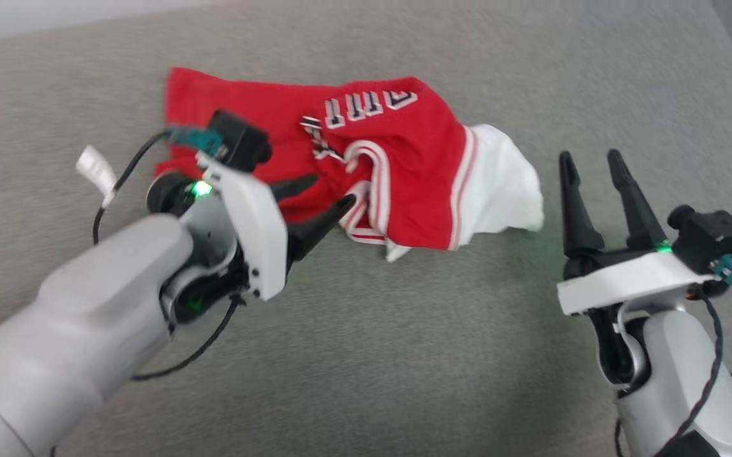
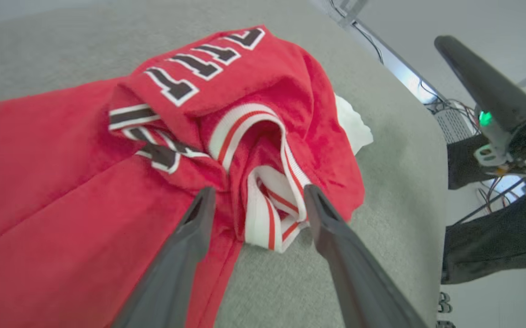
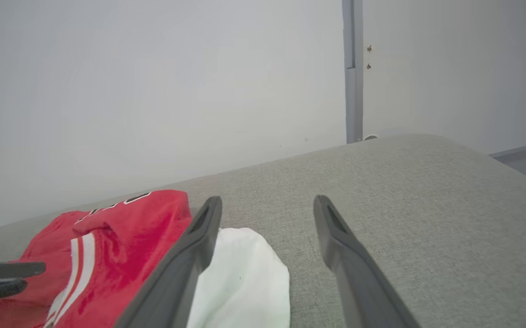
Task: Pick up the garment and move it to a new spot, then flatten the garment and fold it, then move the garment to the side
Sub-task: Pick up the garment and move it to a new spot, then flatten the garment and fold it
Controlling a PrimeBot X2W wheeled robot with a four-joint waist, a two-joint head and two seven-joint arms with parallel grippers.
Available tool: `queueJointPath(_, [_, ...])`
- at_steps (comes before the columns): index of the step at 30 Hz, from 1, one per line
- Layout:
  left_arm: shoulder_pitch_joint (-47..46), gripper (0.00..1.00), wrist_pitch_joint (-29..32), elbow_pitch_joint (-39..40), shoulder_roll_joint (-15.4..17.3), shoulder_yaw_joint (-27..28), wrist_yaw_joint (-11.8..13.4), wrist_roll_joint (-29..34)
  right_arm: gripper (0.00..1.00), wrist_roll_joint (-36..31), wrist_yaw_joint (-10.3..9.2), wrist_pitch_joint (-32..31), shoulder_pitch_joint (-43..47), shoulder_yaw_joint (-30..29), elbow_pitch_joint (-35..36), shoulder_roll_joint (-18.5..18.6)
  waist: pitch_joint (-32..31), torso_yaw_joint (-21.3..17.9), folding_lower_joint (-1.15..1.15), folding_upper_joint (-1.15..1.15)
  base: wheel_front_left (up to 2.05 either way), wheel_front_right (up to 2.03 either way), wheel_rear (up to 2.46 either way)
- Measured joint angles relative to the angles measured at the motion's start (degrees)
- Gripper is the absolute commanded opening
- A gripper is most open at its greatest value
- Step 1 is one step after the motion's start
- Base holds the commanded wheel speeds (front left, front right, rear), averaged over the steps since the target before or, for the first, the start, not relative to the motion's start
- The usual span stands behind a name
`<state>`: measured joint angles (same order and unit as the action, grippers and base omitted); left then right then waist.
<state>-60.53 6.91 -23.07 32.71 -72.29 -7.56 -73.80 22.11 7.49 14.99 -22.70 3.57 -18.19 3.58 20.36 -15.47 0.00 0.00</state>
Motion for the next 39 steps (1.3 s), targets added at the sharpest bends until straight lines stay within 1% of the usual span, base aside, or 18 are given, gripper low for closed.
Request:
queueJointPath(5, [7.20, 1.00, -10.78, -2.93, 1.30, 1.20, 0.01, -1.13, 1.00, -1.61, 0.00, 0.00, 1.85, -0.34, -1.05, 2.93, -3.69, 4.36, 0.00, 0.00, 0.00, 0.00, 0.00])
queueJointPath(9, [14.65, 1.00, -17.98, -5.42, 1.00, 2.36, 0.00, -4.37, 1.00, -3.26, 0.00, 0.00, 4.05, -0.22, -2.42, 5.47, -6.31, 7.94, 0.00, 0.00, 0.00, 0.00, 0.00])
queueJointPath(12, [19.17, 1.00, -20.84, -8.15, 1.09, 4.14, 0.00, -5.48, 1.00, -3.42, 0.00, 0.00, 5.82, -0.30, -2.91, 6.64, -8.29, 10.49, 0.00, 0.00, 0.00, 0.00, 0.00])
queueJointPath(14, [21.96, 1.00, -21.64, -9.95, 0.98, 5.78, 0.00, -5.31, 1.00, -3.41, 0.00, -0.01, 6.92, -0.60, -3.20, 7.45, -9.64, 12.05, 0.00, 0.00, 0.00, 0.00, 0.00])
queueJointPath(16, [24.76, 1.00, -21.79, -10.82, 0.54, 9.32, 0.00, -4.70, 1.00, -3.25, 0.00, -0.01, 8.15, -1.32, -3.36, 8.09, -11.00, 13.46, 0.00, 0.00, 0.00, 0.00, 0.00])
queueJointPath(19, [28.54, 1.00, -21.83, -10.99, 0.36, 18.46, 0.00, -0.27, 1.00, -2.89, 0.00, 0.00, 9.99, -2.14, -3.27, 9.21, -12.88, 15.44, 0.00, 0.00, 0.00, 0.00, 0.00])
queueJointPath(22, [34.69, 1.00, -21.87, -10.53, 0.07, 28.19, 0.08, 5.41, 1.00, -2.64, 0.00, -0.01, 11.81, -2.78, -2.87, 9.96, -14.83, 16.91, 0.00, 0.00, 0.00, 0.00, 0.00])
queueJointPath(24, [38.65, 1.00, -21.87, -9.22, -0.36, 34.31, 0.77, 10.26, 1.00, -2.46, 0.00, -0.01, 12.98, -3.18, -2.61, 10.47, -16.00, 17.59, 0.00, 0.00, 0.00, 0.00, 0.00])
queueJointPath(27, [44.91, 1.00, -21.87, -6.11, -1.32, 41.91, 2.41, 19.23, 1.00, -2.21, 0.00, -0.01, 14.49, -3.76, -2.20, 11.03, -17.61, 18.21, 0.00, 0.00, 0.00, 0.00, 0.00])
queueJointPath(29, [49.62, 1.00, -21.89, -3.74, -3.05, 46.88, 2.53, 23.49, 1.00, -2.07, 0.00, 0.00, 15.29, -4.17, -1.59, 11.05, -18.42, 18.33, 0.00, 0.00, 0.00, 0.00, 0.00])
queueJointPath(32, [54.89, 1.00, -21.89, -0.32, -5.21, 52.80, 3.02, 31.75, 1.00, -1.96, 0.00, 0.00, 16.32, -5.11, -0.58, 11.21, -19.23, 18.33, 0.00, 0.00, 0.00, 0.00, 0.00])
queueJointPath(37, [60.16, 1.00, -21.87, 6.25, -10.26, 63.86, 3.02, 42.77, 1.00, -1.92, 0.00, -0.01, 17.73, -5.61, 1.22, 11.22, -19.92, 18.36, 0.00, 0.00, 0.00, 0.00, 0.00])
queueJointPath(39, [62.06, 1.00, -21.89, 8.87, -12.65, 67.85, 2.75, 46.20, 1.00, -1.94, 0.00, -0.01, 18.02, -5.54, 2.20, 11.09, -20.07, 18.24, 0.00, 0.00, 0.00, 0.00, 0.00])
